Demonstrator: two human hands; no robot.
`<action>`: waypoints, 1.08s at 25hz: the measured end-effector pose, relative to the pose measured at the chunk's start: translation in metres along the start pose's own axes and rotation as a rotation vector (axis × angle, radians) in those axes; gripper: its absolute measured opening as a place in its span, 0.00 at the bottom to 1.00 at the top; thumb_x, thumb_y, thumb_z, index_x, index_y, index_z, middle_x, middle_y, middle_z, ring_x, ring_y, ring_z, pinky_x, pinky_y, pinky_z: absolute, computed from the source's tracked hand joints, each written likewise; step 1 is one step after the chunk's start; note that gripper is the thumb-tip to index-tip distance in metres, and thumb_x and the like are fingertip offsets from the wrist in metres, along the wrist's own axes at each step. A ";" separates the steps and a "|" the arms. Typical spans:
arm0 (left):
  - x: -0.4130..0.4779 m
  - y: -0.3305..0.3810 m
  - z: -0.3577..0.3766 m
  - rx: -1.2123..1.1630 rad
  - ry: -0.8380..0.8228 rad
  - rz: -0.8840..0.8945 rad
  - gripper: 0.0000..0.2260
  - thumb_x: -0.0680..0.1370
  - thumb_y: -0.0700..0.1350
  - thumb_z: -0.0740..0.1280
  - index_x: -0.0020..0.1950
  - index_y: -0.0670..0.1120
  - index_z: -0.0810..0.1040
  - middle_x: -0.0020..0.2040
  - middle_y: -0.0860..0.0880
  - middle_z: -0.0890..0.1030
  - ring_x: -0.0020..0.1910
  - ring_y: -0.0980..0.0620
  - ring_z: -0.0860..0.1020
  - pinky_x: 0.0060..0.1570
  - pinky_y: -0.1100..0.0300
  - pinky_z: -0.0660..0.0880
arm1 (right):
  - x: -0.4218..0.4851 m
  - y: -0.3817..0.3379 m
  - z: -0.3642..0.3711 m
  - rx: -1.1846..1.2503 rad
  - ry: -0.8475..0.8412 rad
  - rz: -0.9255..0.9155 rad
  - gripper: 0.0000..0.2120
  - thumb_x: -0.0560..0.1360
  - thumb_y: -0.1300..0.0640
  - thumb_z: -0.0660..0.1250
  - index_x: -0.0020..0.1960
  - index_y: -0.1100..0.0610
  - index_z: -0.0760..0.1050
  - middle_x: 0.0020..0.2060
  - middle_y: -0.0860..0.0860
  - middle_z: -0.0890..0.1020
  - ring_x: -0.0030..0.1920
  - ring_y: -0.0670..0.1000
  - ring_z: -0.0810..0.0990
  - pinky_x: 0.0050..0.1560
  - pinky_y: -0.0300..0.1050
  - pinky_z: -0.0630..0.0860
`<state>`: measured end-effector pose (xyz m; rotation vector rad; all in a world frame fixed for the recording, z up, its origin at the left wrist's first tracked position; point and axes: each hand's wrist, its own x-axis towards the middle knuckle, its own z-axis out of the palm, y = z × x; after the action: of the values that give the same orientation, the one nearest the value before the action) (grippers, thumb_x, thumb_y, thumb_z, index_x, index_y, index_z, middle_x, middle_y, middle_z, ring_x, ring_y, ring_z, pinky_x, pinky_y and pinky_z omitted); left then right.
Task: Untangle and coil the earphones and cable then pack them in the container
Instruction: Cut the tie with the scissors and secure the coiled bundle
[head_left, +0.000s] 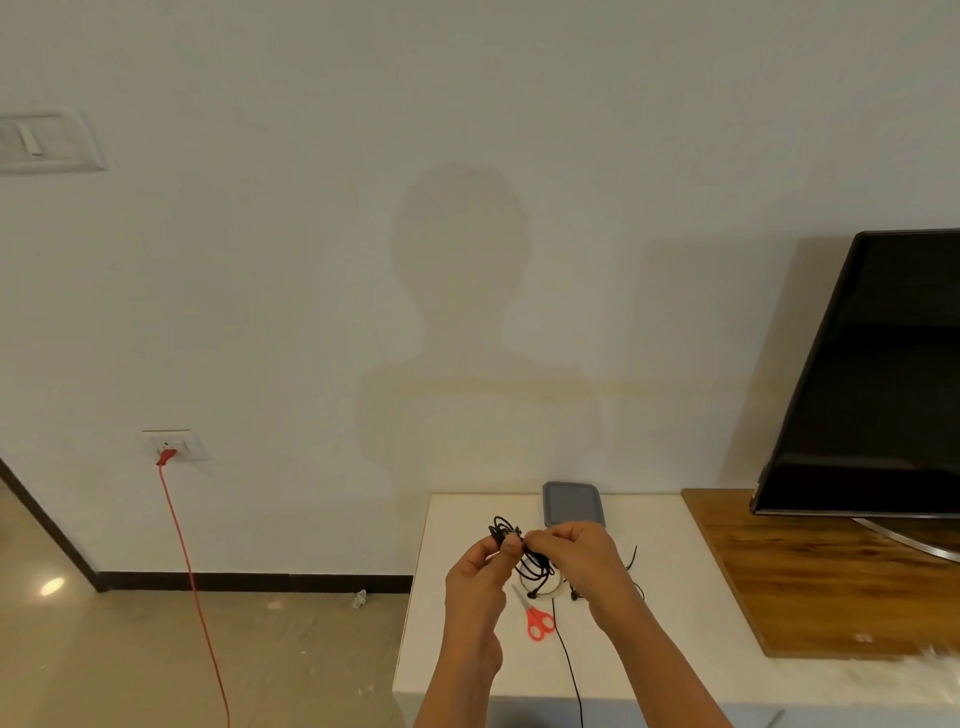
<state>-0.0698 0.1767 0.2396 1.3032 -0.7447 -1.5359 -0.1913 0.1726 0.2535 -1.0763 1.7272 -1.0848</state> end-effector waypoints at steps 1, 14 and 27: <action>0.000 -0.001 0.001 -0.019 0.014 -0.017 0.07 0.74 0.47 0.72 0.49 0.46 0.84 0.42 0.50 0.84 0.64 0.38 0.74 0.68 0.41 0.65 | -0.001 0.000 0.001 0.002 0.015 0.015 0.07 0.70 0.52 0.72 0.40 0.56 0.81 0.36 0.51 0.84 0.38 0.47 0.80 0.39 0.41 0.76; 0.003 -0.005 0.005 -0.084 0.056 -0.037 0.05 0.73 0.47 0.73 0.46 0.47 0.83 0.43 0.48 0.83 0.62 0.41 0.77 0.67 0.44 0.68 | -0.010 0.005 0.002 0.077 0.110 -0.148 0.07 0.78 0.57 0.64 0.43 0.46 0.73 0.36 0.41 0.81 0.40 0.43 0.80 0.36 0.33 0.71; 0.003 -0.001 0.001 -0.039 -0.014 0.010 0.04 0.73 0.46 0.73 0.46 0.48 0.83 0.41 0.50 0.84 0.46 0.52 0.79 0.65 0.45 0.69 | -0.012 0.011 -0.007 -0.486 0.165 -0.596 0.08 0.74 0.48 0.69 0.50 0.49 0.83 0.47 0.42 0.83 0.55 0.46 0.70 0.54 0.41 0.65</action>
<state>-0.0713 0.1739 0.2382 1.2589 -0.7256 -1.5456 -0.1971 0.1885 0.2472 -1.9412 1.9071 -1.1485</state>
